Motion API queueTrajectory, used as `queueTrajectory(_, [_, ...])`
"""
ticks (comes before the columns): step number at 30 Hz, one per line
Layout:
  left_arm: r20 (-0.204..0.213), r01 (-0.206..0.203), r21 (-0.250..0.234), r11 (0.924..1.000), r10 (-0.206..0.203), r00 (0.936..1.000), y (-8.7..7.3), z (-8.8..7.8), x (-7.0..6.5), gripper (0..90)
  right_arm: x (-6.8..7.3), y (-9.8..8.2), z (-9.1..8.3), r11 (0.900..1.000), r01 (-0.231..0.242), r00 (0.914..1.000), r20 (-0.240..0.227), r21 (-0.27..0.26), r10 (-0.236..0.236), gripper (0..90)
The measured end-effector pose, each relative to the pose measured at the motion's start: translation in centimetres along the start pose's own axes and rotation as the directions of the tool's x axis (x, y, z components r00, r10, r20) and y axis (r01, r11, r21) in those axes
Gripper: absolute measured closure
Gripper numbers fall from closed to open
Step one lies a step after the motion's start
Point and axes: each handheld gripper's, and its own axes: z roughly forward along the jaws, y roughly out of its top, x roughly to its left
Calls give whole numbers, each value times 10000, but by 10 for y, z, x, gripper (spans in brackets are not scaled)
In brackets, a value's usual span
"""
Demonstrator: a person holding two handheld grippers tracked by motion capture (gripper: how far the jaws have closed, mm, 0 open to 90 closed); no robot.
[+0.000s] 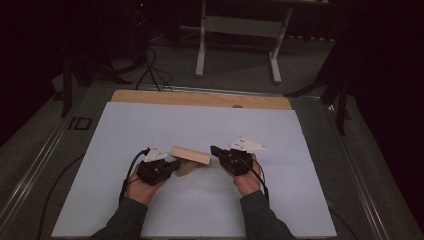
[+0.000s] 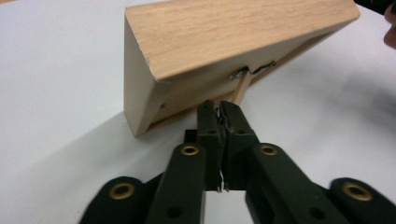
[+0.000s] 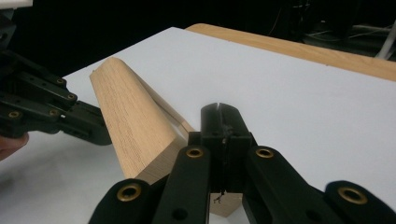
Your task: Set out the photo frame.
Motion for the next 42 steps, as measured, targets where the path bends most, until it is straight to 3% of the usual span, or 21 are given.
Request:
queueTrajectory(18, [-281, 236, -83, 9997, -238, 9993, 6, 6, 3, 897, -2, -3, 5, 9998, -128, 9990, -420, 142, 134, 898])
queueTrajectory(42, [-76, 267, -199, 9994, -269, 9996, 10, 9, -4, 897, 5, -4, 4, 9995, 173, 9974, -703, 260, -154, 898])
